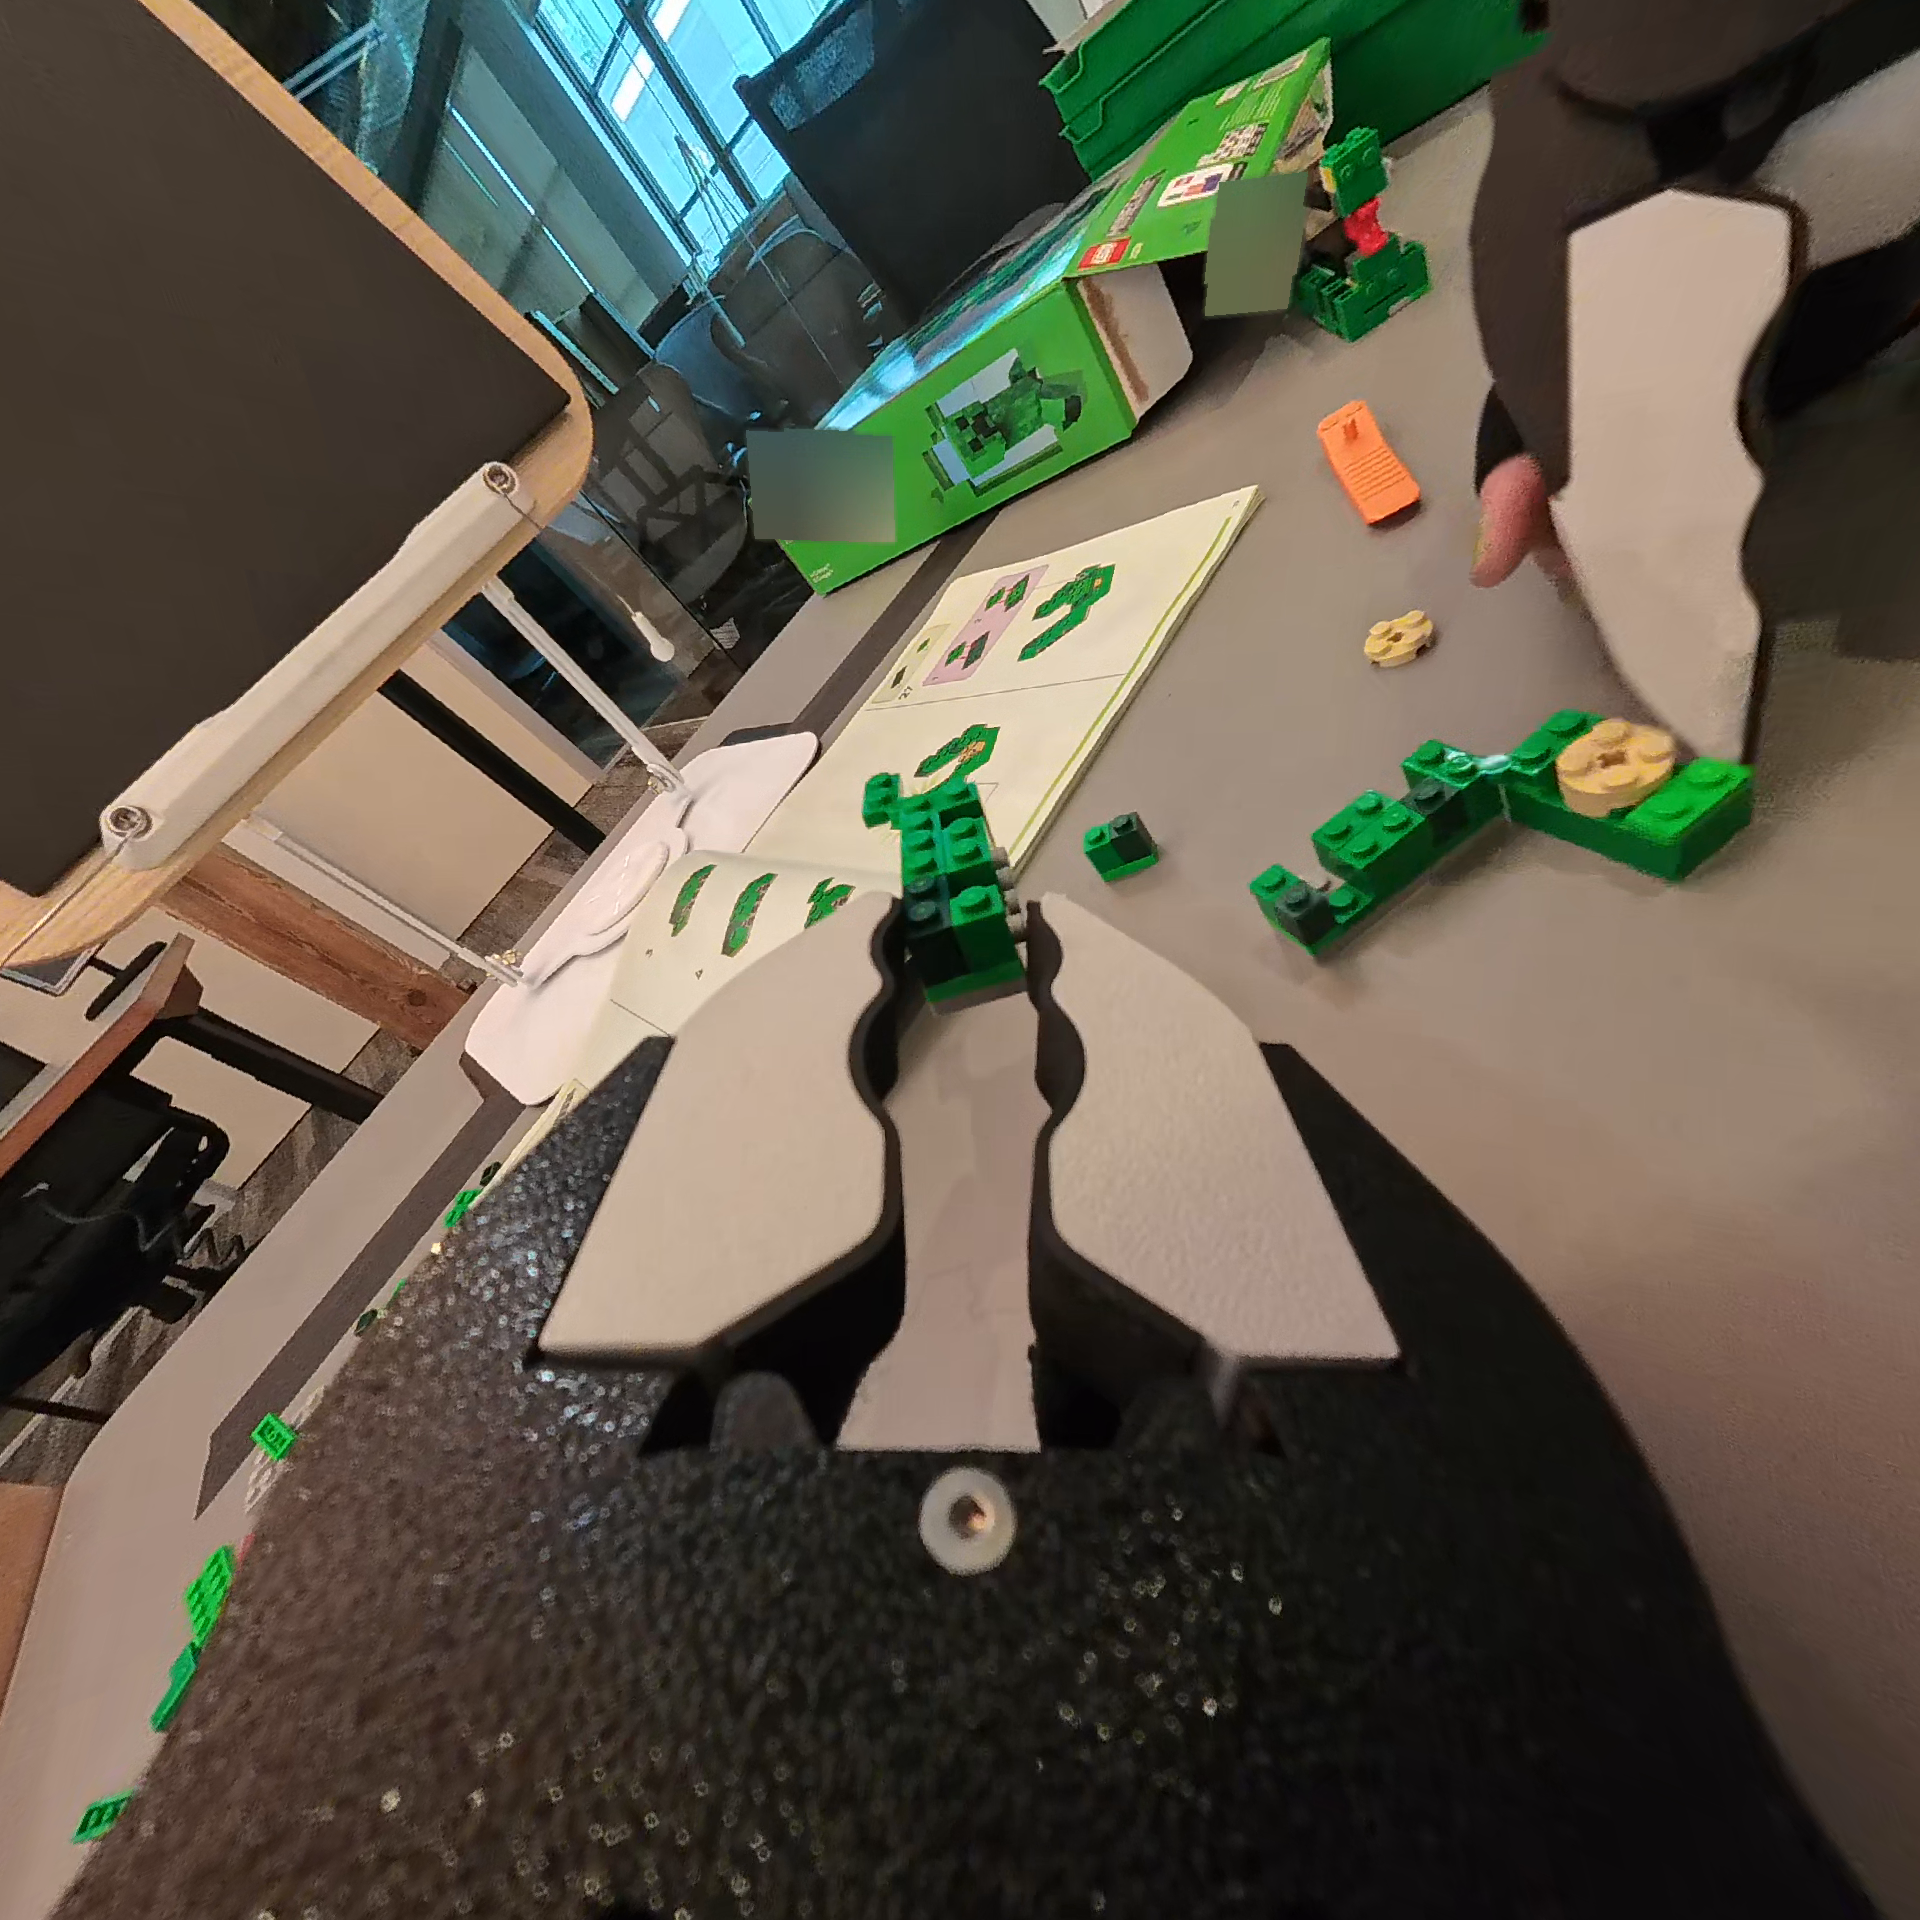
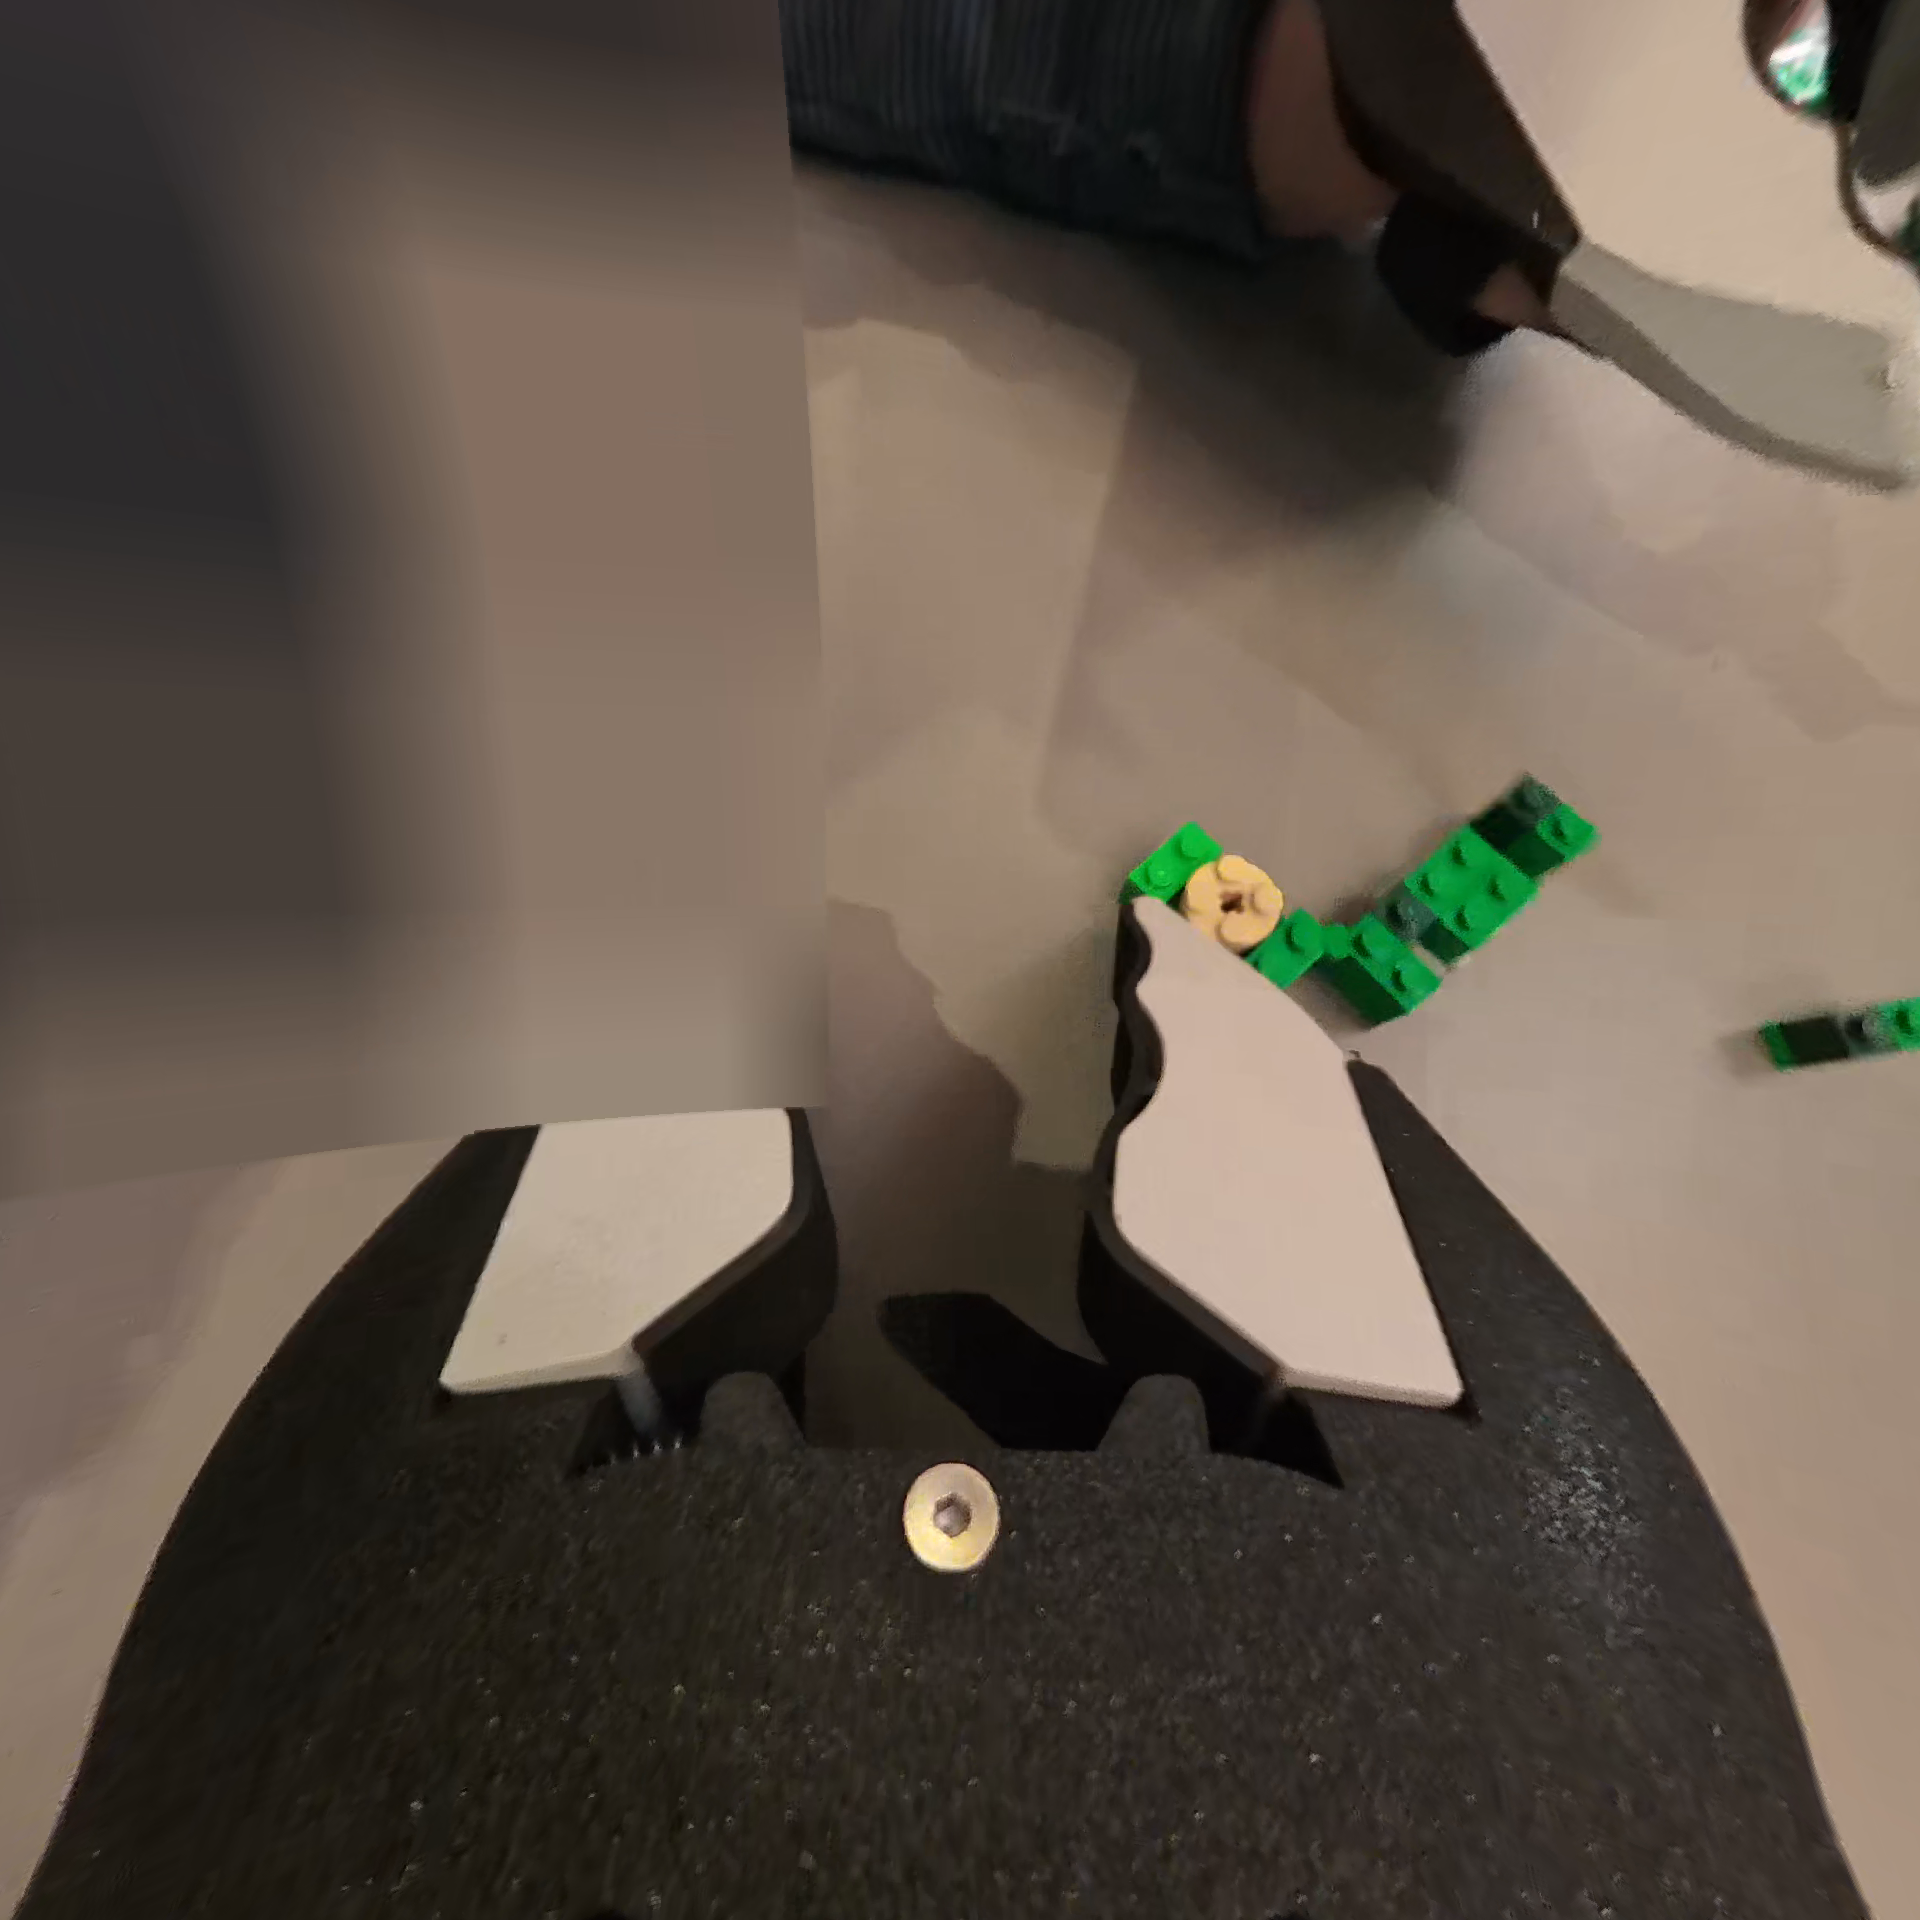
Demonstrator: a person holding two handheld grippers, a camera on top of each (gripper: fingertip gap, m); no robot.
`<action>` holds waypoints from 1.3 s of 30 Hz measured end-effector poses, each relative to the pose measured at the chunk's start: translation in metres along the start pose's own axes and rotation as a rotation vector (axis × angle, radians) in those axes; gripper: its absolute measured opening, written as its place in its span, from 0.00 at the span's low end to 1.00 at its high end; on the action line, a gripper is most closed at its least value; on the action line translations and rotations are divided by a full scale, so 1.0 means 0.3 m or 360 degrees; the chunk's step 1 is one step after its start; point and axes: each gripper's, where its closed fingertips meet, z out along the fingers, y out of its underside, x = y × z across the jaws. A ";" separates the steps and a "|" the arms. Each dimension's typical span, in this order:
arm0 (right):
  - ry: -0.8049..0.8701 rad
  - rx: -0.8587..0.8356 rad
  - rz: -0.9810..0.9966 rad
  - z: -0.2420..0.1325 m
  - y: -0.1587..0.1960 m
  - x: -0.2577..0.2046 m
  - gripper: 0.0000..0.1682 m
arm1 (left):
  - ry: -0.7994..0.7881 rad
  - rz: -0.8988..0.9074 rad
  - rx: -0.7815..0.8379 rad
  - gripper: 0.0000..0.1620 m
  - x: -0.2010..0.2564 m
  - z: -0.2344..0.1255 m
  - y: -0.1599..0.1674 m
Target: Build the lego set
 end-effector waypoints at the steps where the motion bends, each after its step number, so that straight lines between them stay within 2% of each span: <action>1: 0.0038 0.0003 -0.0020 0.017 -0.015 0.004 0.35 | 0.0000 0.0000 -0.0001 0.13 0.000 0.000 0.000; 3: 0.0165 0.0014 -0.0064 0.044 -0.047 0.024 0.33 | -0.0001 0.0001 0.0000 0.13 0.000 0.000 -0.001; 7: 0.0175 0.0100 -0.0217 0.036 -0.088 -0.001 0.28 | -0.0002 0.0002 0.0005 0.13 0.000 -0.002 -0.003; 9: 0.0230 0.0214 -0.0237 0.002 -0.106 0.016 0.27 | -0.0002 0.0004 0.0006 0.13 0.001 -0.001 -0.003; 12: 0.0459 0.0513 -0.0224 -0.083 -0.162 0.082 0.28 | -0.0003 0.0005 0.0009 0.13 0.001 -0.003 -0.004; 16: 0.0785 0.0760 -0.0165 -0.182 -0.171 0.157 0.28 | -0.0011 -0.0006 0.0015 0.13 -0.001 -0.008 -0.005; 24: 0.1336 0.0787 -0.0263 -0.300 -0.119 0.241 0.23 | 0.0057 -0.0003 0.0061 0.13 0.032 -0.031 -0.035; 30: 0.1454 0.0848 -0.0201 -0.346 -0.110 0.274 0.23 | 0.0197 0.0014 0.0177 0.13 0.081 -0.031 -0.068; 36: 0.1637 0.0859 -0.0151 -0.396 -0.087 0.310 0.21 | 0.0234 -0.0038 0.0234 0.13 0.084 -0.035 -0.079; 39: 0.1622 0.0874 -0.0123 -0.399 -0.082 0.313 0.18 | 0.0310 -0.0055 0.0286 0.13 0.104 -0.037 -0.094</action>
